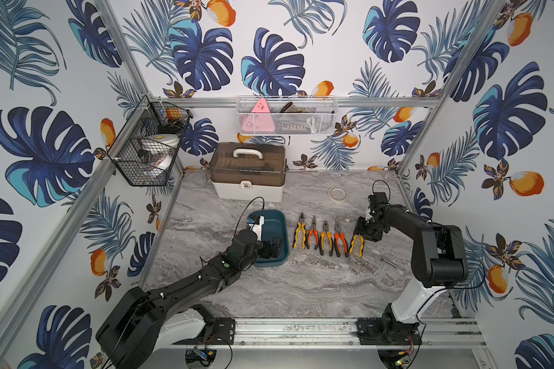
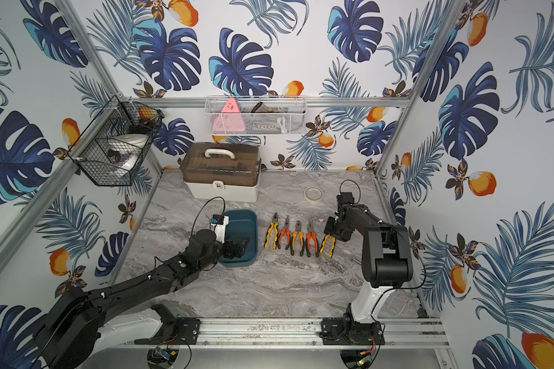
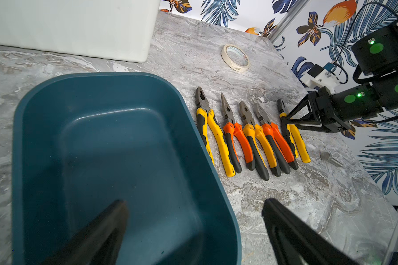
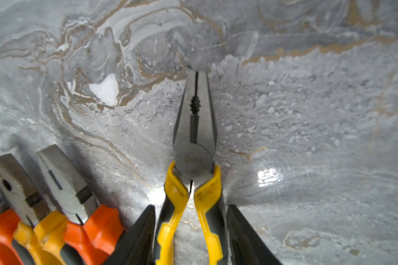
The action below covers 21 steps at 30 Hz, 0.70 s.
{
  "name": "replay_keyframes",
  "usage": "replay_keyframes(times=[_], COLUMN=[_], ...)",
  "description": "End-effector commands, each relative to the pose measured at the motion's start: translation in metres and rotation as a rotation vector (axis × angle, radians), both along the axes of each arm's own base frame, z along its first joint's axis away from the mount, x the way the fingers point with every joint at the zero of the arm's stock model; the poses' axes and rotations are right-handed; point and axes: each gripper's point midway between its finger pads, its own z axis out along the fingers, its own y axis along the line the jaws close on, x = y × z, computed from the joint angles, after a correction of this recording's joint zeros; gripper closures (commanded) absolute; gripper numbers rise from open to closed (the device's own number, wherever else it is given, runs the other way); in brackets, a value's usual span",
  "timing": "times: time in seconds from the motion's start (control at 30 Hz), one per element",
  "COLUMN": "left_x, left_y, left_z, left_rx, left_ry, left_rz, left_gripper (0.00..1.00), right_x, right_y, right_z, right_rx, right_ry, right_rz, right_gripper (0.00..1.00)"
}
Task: Take the pliers out of the storage box
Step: Place the pliers at the center of the board.
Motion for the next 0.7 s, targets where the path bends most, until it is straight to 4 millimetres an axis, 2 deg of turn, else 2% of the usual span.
replay_keyframes(times=[0.0,0.17,0.43,0.47,0.67], left_x=[0.002,0.002,0.002,0.002,0.002], left_y=[-0.002,-0.002,-0.001,0.000,-0.001], left_z=[0.006,0.006,0.008,0.008,0.007], left_rx=[-0.010,-0.011,-0.010,-0.011,-0.007], left_ry=[-0.015,-0.015,-0.020,-0.021,-0.017], left_rz=[-0.002,-0.001,0.002,0.003,0.003], left_gripper=[0.01,0.01,0.01,0.01,0.01], right_x=[-0.002,-0.001,0.001,0.012,0.015], right_y=[-0.002,0.001,0.014,0.015,0.018], right_z=[-0.003,-0.004,-0.005,0.003,0.002], right_rx=[-0.016,-0.008,-0.016,-0.017,-0.029], right_ry=[0.022,0.019,0.019,-0.008,-0.004], right_rz=[0.004,-0.001,0.034,0.038,0.060], right_gripper=[0.39,0.38,0.45,0.46,0.48])
